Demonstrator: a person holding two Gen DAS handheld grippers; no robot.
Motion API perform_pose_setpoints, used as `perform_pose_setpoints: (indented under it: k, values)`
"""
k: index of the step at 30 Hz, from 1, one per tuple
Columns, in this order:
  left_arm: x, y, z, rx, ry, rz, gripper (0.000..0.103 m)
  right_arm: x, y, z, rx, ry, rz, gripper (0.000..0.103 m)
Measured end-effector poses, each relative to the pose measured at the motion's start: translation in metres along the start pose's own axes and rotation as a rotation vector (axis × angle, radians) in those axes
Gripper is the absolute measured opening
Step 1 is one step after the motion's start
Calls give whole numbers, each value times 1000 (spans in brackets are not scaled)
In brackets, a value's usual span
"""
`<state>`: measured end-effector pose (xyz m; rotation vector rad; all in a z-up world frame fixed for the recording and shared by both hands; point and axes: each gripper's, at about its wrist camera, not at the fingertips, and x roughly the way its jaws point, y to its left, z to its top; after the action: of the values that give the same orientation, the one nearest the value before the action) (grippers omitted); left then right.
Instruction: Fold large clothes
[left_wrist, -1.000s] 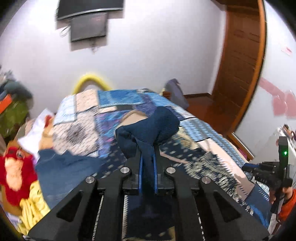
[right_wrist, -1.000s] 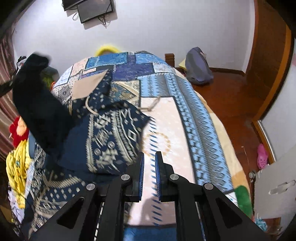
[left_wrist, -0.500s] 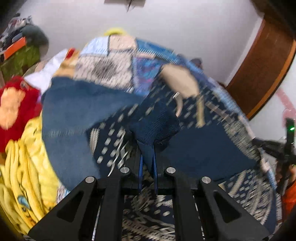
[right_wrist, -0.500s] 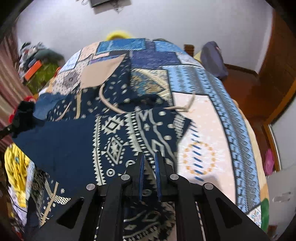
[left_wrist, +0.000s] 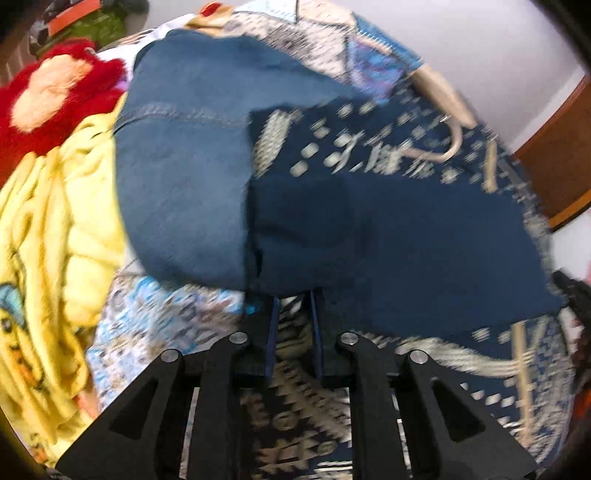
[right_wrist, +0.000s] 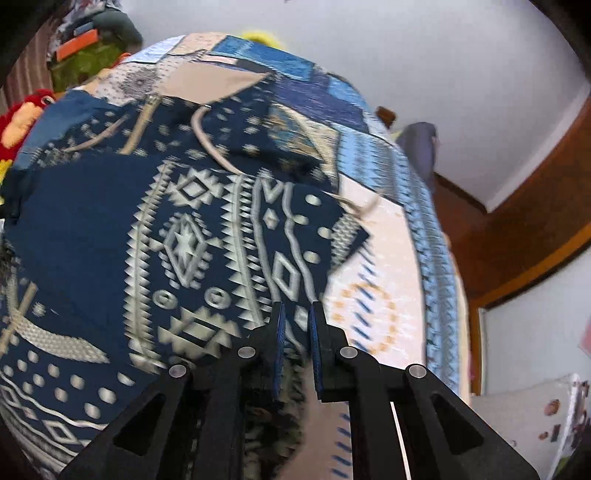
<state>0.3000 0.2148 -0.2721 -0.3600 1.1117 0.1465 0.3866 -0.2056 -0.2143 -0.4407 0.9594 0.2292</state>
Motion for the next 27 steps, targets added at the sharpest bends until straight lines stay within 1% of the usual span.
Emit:
perform_pose_setpoints:
  k: [1, 2, 3, 4, 5, 7, 8, 9, 10, 12, 13, 15, 17, 19, 22, 24, 27]
  values:
    - [2, 0, -5, 27, 6, 40, 15, 0, -5, -3, 14, -10, -12, 35]
    - [3, 1, -7, 42, 10, 64, 15, 0, -10, -5, 27, -17, -54, 68]
    - [3, 1, -11, 61, 16, 93, 15, 0, -14, -7, 39, -21, -96, 83]
    - [1, 1, -13, 80, 19, 107, 15, 0, -23, -10, 60, -26, -103, 90]
    - [-2, 0, -16, 96, 18, 113, 15, 2, -30, -14, 84, -16, -57, 90]
    - [-9, -4, -18, 119, 13, 129, 19, 5, -45, -18, 160, 10, 28, 90]
    - [-14, -7, -18, 135, 5, 134, 21, 5, -51, -19, 194, 19, 54, 90]
    - [-20, -9, -18, 148, -4, 139, 27, 5, -56, -19, 228, 29, 77, 90]
    - [-26, -13, -16, 162, -17, 145, 36, 4, -61, -19, 257, 35, 91, 90]
    - [-42, -22, -11, 188, -60, 149, 48, -2, -65, -16, 285, 27, 106, 90]
    - [-50, -27, -8, 202, -85, 149, 52, -7, -66, -12, 294, 12, 115, 90]
    - [-66, -39, 2, 235, -132, 150, 55, -18, -67, -4, 304, -22, 143, 90]
    - [-79, -53, 17, 252, -169, 140, 59, -31, -65, 8, 307, -56, 173, 90]
    - [-91, -63, 31, 258, -207, 111, 70, -46, -62, 26, 296, -101, 201, 90]
    - [-104, -80, 59, 259, -265, 76, 84, -59, -56, 51, 282, -154, 240, 90]
    - [-108, -92, 79, 269, -303, 69, 86, -64, -52, 70, 270, -180, 264, 90]
    - [-101, -105, 111, 288, -320, 52, 87, -62, -46, 94, 252, -194, 289, 90]
